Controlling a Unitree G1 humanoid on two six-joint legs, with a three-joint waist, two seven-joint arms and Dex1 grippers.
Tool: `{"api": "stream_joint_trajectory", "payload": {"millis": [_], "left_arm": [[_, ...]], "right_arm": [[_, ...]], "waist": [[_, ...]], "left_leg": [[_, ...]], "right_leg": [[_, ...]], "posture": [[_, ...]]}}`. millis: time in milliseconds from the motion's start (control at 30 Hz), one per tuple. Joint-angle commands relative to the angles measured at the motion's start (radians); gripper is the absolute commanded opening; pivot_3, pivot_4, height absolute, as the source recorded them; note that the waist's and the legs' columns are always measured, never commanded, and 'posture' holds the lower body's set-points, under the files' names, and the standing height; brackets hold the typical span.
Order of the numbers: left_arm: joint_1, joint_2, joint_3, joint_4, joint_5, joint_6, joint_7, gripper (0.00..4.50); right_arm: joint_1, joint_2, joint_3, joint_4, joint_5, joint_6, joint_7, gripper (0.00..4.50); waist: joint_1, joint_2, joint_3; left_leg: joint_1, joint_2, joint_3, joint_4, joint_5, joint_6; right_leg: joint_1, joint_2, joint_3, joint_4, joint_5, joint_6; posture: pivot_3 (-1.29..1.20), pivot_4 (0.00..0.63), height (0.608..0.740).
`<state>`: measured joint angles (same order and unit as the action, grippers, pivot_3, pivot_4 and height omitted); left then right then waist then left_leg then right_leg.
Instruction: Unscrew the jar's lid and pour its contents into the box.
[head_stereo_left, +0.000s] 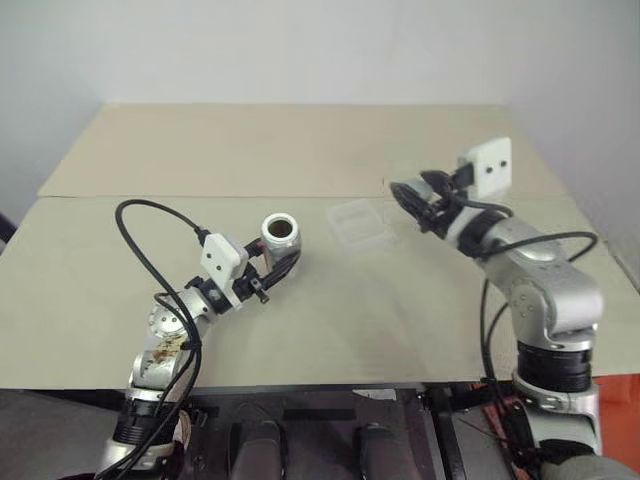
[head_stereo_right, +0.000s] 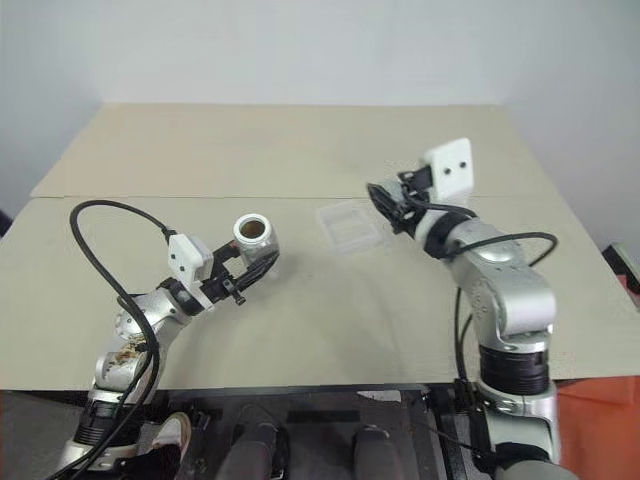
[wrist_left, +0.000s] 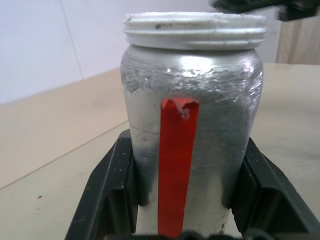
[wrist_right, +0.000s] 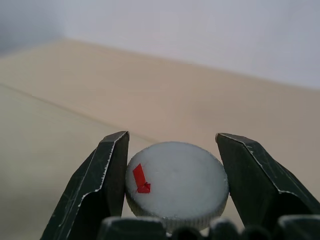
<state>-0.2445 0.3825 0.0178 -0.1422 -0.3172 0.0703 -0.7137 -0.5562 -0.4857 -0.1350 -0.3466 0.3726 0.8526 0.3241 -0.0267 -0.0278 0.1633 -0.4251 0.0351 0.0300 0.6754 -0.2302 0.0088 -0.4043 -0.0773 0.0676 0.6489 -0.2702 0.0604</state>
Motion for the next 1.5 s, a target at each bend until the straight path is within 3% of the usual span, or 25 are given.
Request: {"api": "stream_joint_trajectory", "payload": {"millis": [33, 367, 533, 733, 967, 1300, 1500], "left_arm": [[-0.023, 0.005, 0.008, -0.011, -0.010, -0.004, -0.002, 1.96], [-0.107, 0.028, 0.015, 0.077, 0.021, -0.007, 0.005, 1.96], [-0.164, 0.039, 0.002, 0.159, 0.066, -0.040, 0.002, 1.96], [-0.226, 0.036, -0.014, 0.230, 0.104, -0.046, 0.007, 1.96], [-0.384, 0.041, -0.072, 0.379, 0.205, -0.074, 0.010, 1.96], [-0.812, -0.012, -0.267, 0.941, 0.498, -0.368, 0.048, 1.96], [-1.068, -0.080, -0.481, 1.294, 0.822, -0.561, 0.388, 1.96]], "right_arm": [[0.043, -0.040, -0.034, -0.046, 0.004, 0.094, -0.015, 2.75], [0.166, -0.016, 0.058, -0.049, -0.024, 0.271, -0.075, 2.75], [0.194, 0.029, 0.007, -0.053, 0.002, 0.323, -0.095, 2.75], [0.212, -0.037, 0.008, -0.118, 0.032, 0.320, -0.023, 4.48], [0.233, -0.075, 0.007, -0.192, 0.040, 0.295, 0.004, 4.48], [0.235, -0.092, 0.028, -0.229, -0.013, 0.207, -0.014, 4.48], [0.243, -0.061, 0.003, -0.249, -0.014, 0.203, -0.037, 4.48]], "waist": [[-0.001, 0.000, 0.000], [0.006, 0.000, 0.000], [0.012, 0.000, 0.000], [0.014, 0.000, 0.000], [0.014, 0.000, 0.000], [0.018, -0.001, 0.000], [0.022, -0.002, 0.001]], "left_leg": [[0.000, 0.000, 0.000, 0.000, 0.000, 0.000], [0.000, -0.001, 0.000, 0.001, 0.000, 0.000], [-0.001, -0.001, 0.000, 0.001, 0.000, 0.000], [-0.001, -0.001, 0.000, 0.001, 0.000, 0.000], [-0.001, -0.001, 0.001, 0.001, 0.000, 0.000], [-0.004, -0.002, 0.004, 0.002, 0.000, 0.000], [-0.007, -0.003, 0.004, 0.003, 0.000, 0.000]], "right_leg": [[0.000, 0.000, 0.000, 0.000, 0.000, 0.000], [0.001, 0.000, 0.000, -0.001, 0.000, 0.000], [0.001, 0.000, 0.000, -0.001, 0.000, 0.000], [0.001, 0.000, 0.000, -0.001, 0.000, 0.000], [0.001, 0.000, 0.000, -0.001, 0.000, 0.000], [0.000, 0.000, -0.002, -0.002, 0.000, 0.001], [-0.002, 0.000, -0.003, -0.003, 0.000, 0.001]], "posture": [[0.00, 0.150, 0.740], [0.00, 0.150, 0.740], [0.00, 0.150, 0.740], [0.00, 0.150, 0.740], [0.00, 0.150, 0.740], [0.00, 0.150, 0.740], [0.00, 0.150, 0.740]]}}
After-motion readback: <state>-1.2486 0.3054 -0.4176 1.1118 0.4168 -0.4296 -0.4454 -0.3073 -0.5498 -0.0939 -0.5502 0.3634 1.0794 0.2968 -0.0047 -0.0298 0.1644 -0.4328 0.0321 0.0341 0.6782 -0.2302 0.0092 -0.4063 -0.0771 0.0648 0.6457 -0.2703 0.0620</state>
